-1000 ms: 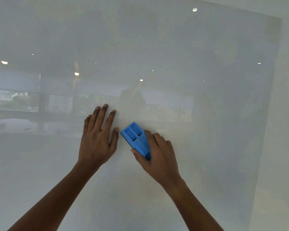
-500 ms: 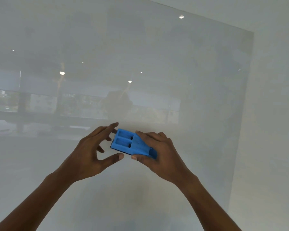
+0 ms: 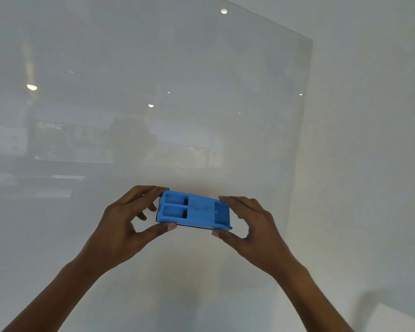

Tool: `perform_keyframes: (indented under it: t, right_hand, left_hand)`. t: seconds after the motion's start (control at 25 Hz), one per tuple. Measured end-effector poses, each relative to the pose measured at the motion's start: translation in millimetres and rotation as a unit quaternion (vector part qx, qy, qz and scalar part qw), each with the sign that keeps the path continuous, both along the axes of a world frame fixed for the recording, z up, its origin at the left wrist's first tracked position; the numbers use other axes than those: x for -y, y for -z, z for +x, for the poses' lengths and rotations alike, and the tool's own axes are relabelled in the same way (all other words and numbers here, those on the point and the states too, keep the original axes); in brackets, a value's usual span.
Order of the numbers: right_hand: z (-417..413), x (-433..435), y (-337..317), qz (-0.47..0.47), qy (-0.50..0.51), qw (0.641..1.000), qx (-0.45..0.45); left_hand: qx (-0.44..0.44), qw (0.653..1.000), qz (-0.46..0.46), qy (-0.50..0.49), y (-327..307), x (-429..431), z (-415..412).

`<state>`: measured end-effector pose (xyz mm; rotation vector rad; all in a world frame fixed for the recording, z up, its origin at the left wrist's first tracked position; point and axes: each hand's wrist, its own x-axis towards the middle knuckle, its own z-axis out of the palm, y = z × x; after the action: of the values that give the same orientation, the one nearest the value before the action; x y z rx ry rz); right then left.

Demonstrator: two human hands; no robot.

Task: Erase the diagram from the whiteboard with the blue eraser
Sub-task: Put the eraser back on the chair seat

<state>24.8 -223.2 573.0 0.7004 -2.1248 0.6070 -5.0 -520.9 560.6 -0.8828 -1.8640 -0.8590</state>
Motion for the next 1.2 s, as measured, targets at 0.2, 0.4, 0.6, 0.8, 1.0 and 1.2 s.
perform_keyframes:
  t: [0.2, 0.4, 0.6, 0.8, 1.0, 1.2]
  right_hand:
    - [28, -72, 27, -0.044, 0.037, 0.998, 0.015]
    - [68, -148, 65, -0.074, 0.142, 0.987, 0.03]
    - [102, -212, 112, -0.095, 0.246, 0.963, 0.056]
    - [126, -270, 181, -0.13, 0.329, 0.93, 0.102]
    - [142, -314, 275, -0.148, 0.409, 0.885, 0.165]
    - [154, -341, 371, -0.203, 0.446, 0.841, 0.229]
  left_hand:
    - [0.049, 0.995, 0.013, 0.085, 27, -81, -17]
    - [0.102, 0.98, 0.038, 0.165, 67, -187, -28]
    - [0.167, 0.964, 0.064, 0.198, 126, -288, -32]
    - [0.253, 0.941, 0.052, 0.219, 200, -374, -21]
    - [0.357, 0.893, -0.044, 0.27, 288, -435, -8]
    - [0.462, 0.847, -0.076, 0.252, 373, -484, 11]
